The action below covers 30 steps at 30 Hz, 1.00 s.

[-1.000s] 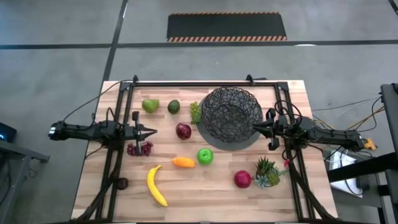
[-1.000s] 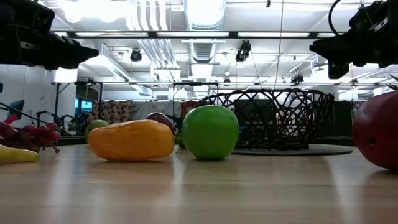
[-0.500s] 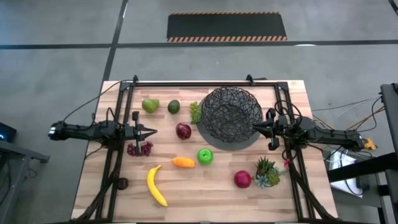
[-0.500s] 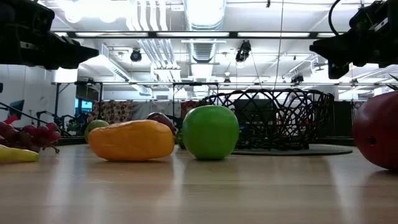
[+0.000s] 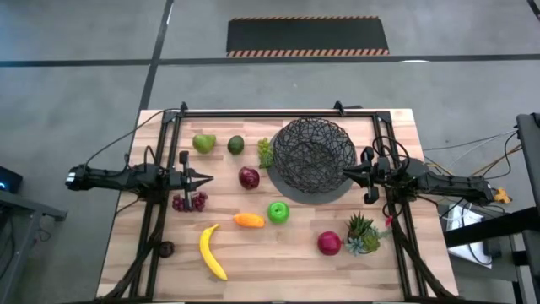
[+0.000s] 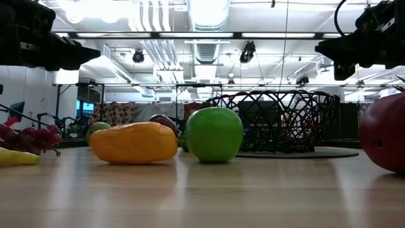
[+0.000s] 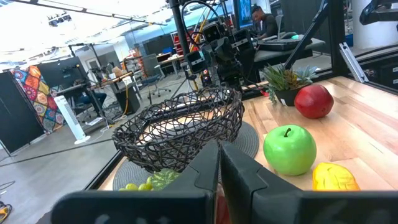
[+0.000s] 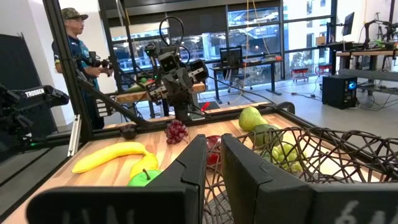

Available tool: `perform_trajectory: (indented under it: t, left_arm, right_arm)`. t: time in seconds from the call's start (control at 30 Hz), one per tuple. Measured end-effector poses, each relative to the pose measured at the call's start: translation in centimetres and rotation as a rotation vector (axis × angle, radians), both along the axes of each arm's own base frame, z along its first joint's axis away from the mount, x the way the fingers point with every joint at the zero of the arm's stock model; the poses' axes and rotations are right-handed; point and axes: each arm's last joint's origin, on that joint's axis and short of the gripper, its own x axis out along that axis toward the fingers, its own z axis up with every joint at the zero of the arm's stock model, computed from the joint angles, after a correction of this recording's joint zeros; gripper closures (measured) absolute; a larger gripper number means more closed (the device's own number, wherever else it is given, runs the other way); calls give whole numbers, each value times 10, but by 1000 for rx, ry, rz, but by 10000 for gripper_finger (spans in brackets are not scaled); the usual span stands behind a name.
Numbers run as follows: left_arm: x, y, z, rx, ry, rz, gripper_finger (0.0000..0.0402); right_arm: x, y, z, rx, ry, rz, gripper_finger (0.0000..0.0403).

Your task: Build produce basket

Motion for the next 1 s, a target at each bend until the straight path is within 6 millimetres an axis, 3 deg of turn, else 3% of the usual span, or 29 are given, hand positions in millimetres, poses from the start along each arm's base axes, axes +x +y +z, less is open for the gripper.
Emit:
perform_trajectory:
  t: [0.33,0.53,0.7,1.0]
  left_arm:
    - [0,1,1,0,-7,33,401]
    - [0,1,0,0,-2,37,401]
    - [0,1,1,-1,-9,38,401]
    - [-2,0,22,-401,-265,-52,401]
  right_arm:
    - [0,0,0,2,0,0,365]
    - [0,0,0,273,-17,29,365]
    - [0,0,0,283,-17,29,364]
    - [0,0,0,286,-18,29,364]
